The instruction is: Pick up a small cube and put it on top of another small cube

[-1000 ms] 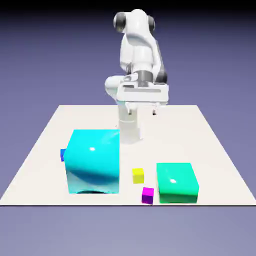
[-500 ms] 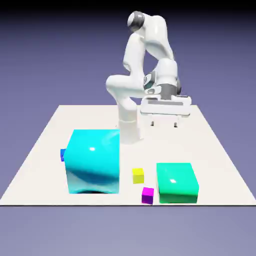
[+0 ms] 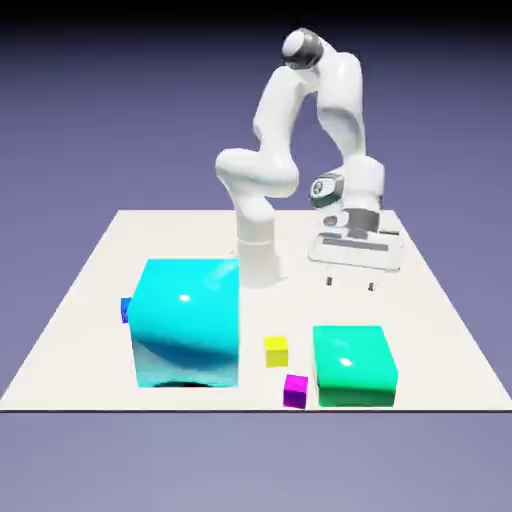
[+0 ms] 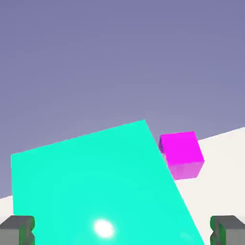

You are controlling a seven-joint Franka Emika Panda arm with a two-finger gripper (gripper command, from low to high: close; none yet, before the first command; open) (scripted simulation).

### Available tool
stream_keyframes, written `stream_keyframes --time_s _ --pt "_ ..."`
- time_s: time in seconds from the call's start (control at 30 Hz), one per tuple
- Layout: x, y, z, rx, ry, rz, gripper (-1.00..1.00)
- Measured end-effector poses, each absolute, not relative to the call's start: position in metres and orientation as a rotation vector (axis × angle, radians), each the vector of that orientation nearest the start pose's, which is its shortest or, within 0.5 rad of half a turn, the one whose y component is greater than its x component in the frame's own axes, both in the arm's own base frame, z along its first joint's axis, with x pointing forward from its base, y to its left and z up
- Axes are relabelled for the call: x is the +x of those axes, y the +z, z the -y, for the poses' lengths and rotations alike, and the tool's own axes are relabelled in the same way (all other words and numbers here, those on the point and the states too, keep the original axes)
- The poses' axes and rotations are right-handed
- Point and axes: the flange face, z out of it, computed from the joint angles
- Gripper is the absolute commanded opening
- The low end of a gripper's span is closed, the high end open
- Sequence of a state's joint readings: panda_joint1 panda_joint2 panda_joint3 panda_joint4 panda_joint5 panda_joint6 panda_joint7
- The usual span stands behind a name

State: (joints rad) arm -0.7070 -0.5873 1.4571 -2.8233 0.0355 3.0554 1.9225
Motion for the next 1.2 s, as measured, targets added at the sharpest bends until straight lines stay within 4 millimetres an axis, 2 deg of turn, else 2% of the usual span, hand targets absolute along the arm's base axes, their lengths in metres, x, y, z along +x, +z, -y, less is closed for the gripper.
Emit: stream_keyframes --time_s 0.43,0.57,0.8,0.83,0.9,1.2 --pt "0.267 0.171 -0.257 -2.357 -0.823 -1.781 0.00" --pt "0.276 0.156 -0.255 -2.350 -0.840 -1.773 0.00" --pt "0.289 0.113 -0.245 -2.356 -0.829 -1.778 0.00" --pt "0.290 0.108 -0.244 -2.357 -0.823 -1.781 -1.00" --pt "0.290 0.108 -0.244 -2.357 -0.823 -1.781 -1.00" --pt "0.272 0.163 -0.256 -2.352 -0.834 -1.775 -1.00"
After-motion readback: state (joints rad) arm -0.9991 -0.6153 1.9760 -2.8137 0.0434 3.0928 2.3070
